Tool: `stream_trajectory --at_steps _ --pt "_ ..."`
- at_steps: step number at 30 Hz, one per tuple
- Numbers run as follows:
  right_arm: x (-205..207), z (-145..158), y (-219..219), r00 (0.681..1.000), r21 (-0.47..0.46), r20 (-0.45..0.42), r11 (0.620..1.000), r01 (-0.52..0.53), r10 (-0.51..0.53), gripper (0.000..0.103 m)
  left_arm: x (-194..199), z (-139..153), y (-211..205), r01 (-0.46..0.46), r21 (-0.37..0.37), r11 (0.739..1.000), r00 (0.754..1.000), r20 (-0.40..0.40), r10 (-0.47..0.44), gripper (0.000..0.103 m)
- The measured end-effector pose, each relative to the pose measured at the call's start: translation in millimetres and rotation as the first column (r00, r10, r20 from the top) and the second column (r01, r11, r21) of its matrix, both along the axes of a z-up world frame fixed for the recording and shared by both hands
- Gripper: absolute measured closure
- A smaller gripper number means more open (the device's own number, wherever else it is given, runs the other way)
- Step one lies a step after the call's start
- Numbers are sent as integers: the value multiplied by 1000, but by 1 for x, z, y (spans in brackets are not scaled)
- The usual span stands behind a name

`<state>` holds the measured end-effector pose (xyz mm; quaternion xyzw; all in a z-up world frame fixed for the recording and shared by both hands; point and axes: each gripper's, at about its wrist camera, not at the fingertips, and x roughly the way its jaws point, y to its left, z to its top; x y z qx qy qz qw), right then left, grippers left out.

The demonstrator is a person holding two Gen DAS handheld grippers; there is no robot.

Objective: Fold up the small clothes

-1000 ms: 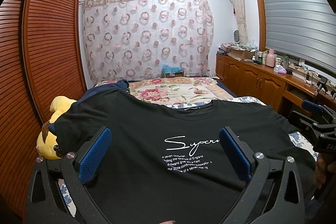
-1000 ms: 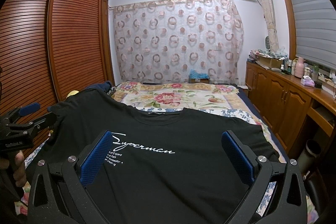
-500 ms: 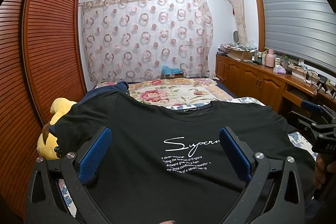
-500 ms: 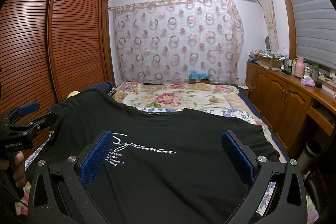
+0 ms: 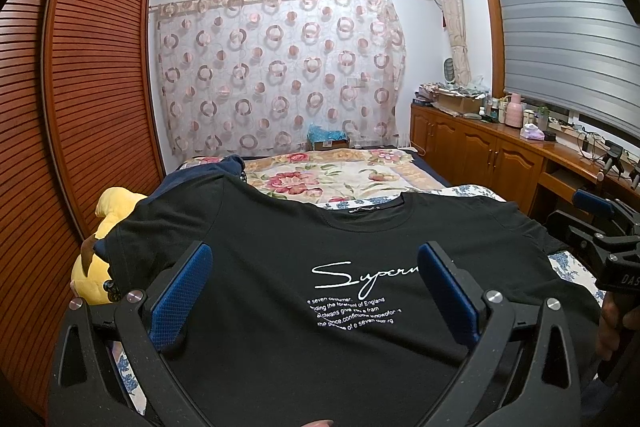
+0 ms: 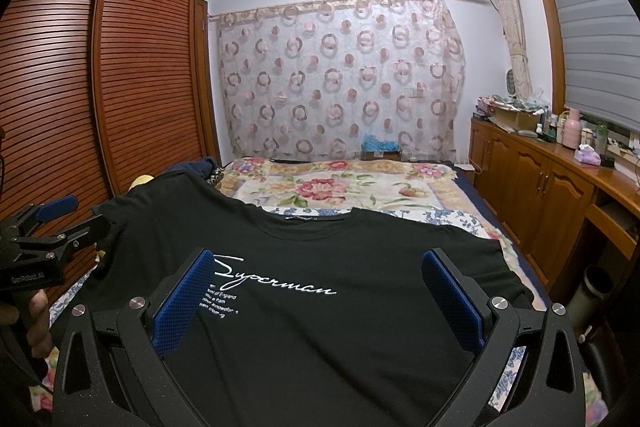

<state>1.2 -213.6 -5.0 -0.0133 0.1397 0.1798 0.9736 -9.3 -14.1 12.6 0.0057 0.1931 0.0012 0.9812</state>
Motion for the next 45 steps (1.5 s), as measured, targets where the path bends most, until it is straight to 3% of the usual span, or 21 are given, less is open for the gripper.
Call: stream_trajectory --at_steps 18,29,37,45 --pt "11 -6 8 997 0 -37 998 -63 62 0 2 -2 10 -10 11 1000 999 -37 11 0" --pt "33 -7 7 990 -16 -89 994 -109 107 0 7 -26 66 -75 -1 997 990 -117 75 0" --pt "53 -7 19 981 -61 -118 985 -159 151 0 8 -42 105 -127 35 991 976 -176 131 0" --pt "71 -1 33 964 -96 -147 967 -238 223 0 11 -42 138 -104 -12 995 974 -204 99 0"
